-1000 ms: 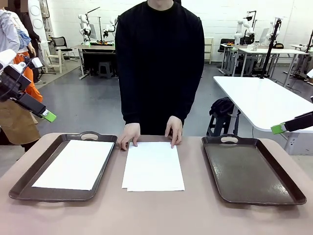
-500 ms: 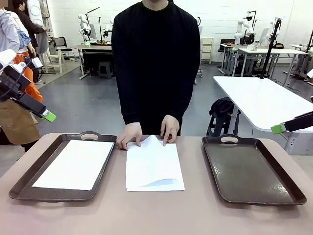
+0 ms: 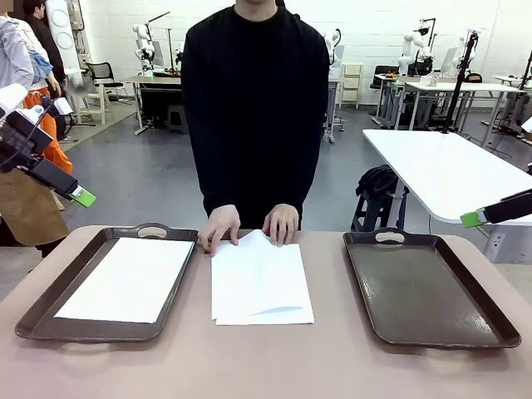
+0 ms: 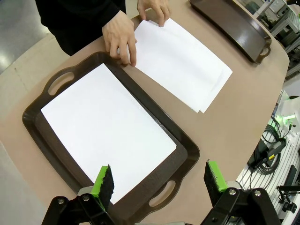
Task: Sort the A4 documents.
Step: Receive the A4 Paper.
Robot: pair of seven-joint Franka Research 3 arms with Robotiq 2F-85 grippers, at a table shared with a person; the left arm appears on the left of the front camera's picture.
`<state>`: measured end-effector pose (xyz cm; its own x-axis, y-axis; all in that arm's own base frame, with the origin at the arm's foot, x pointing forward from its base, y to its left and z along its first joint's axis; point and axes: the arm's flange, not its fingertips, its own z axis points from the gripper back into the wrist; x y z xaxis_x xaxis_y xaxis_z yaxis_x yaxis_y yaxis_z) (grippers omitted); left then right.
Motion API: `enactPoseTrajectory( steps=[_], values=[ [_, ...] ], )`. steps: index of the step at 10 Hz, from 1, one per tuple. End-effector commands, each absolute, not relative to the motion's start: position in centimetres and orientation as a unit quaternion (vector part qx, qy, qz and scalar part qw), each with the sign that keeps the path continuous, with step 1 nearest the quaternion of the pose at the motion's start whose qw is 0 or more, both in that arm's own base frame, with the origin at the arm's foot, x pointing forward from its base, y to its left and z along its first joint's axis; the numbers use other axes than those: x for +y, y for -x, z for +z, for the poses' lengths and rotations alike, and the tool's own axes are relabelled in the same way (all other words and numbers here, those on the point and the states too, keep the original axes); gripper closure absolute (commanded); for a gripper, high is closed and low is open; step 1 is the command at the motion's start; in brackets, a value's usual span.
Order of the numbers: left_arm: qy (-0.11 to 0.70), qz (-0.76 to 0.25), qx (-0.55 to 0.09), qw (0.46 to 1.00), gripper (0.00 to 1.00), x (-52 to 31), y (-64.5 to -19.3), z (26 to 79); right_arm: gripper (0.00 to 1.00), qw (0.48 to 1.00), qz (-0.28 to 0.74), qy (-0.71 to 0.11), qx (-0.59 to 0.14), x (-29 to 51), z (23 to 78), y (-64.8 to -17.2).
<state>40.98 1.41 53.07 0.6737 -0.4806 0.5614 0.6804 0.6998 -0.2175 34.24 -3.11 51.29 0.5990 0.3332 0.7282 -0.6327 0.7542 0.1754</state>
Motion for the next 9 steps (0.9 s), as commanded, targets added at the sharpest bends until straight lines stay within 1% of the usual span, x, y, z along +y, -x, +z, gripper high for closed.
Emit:
enactPoseTrajectory(
  steps=[1,9],
  values=[
    [0.209,-0.326,-0.238,0.891,0.0,1.41,-41.0,53.04,0.0,0.865,0.279,-0.224,-0.351,-3.12,51.07,-34.39],
    [0.209,-0.326,-0.238,0.891,0.0,1.41,-41.0,53.04,0.0,0.865,0.279,-0.224,-0.351,-3.12,51.07,-34.39]
  ],
)
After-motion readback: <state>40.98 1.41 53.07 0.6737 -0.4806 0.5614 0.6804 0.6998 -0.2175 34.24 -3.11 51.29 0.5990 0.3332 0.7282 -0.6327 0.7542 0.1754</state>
